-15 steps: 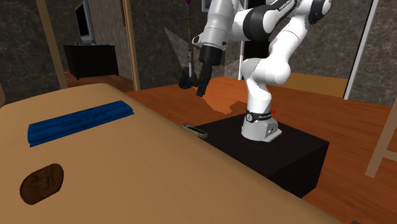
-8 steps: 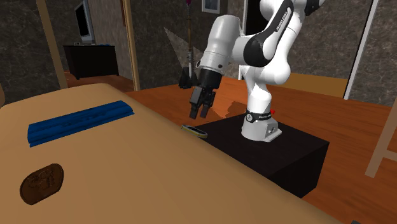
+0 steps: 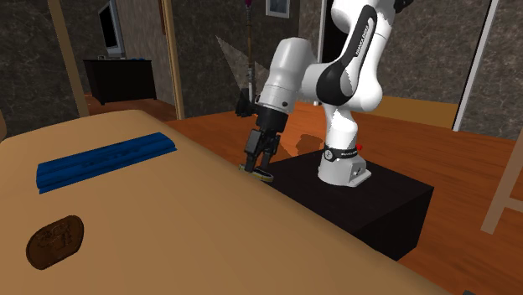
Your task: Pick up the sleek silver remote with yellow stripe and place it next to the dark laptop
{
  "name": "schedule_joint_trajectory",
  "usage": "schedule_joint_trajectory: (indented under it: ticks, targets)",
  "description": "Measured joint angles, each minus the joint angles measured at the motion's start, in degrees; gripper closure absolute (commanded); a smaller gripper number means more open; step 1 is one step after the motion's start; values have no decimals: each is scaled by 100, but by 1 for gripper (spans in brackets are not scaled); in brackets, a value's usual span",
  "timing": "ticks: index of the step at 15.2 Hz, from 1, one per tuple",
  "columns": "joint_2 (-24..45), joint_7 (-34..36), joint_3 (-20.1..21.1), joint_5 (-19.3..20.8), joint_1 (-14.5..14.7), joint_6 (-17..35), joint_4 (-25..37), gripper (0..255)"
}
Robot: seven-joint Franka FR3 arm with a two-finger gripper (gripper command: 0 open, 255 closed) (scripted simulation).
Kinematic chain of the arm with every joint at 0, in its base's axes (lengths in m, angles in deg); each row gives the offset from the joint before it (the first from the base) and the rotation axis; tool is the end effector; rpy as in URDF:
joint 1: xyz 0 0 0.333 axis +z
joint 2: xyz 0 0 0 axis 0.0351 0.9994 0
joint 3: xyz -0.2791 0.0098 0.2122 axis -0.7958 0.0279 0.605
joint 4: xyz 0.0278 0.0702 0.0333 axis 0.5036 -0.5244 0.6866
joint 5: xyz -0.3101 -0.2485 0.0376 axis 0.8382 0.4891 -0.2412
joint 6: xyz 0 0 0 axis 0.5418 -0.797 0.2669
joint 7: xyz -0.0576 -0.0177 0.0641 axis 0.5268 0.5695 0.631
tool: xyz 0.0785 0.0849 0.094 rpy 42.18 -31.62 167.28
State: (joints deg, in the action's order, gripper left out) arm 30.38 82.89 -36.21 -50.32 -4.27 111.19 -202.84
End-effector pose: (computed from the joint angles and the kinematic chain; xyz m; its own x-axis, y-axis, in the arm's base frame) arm 0.3695 0.0796 0.3112 0.4968 -0.8529 0.1604 -0.7807 -0.5200 -0.3466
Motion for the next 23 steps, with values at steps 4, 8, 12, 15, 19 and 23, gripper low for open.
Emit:
schedule_joint_trajectory:
  ticks: [4,8,12,15,19,23]
  targets:
    - [61,-6,4,3,-9,58,5,0]
    - [63,-6,4,3,-10,60,6,255]
    - [63,-6,4,3,-10,59,5,255]
    - [63,-7,4,3,-10,59,5,255]
    - [-153,-5,-33,21,-12,-198,50,255]
    - [-500,39,-64,68,-25,-641,153,255]
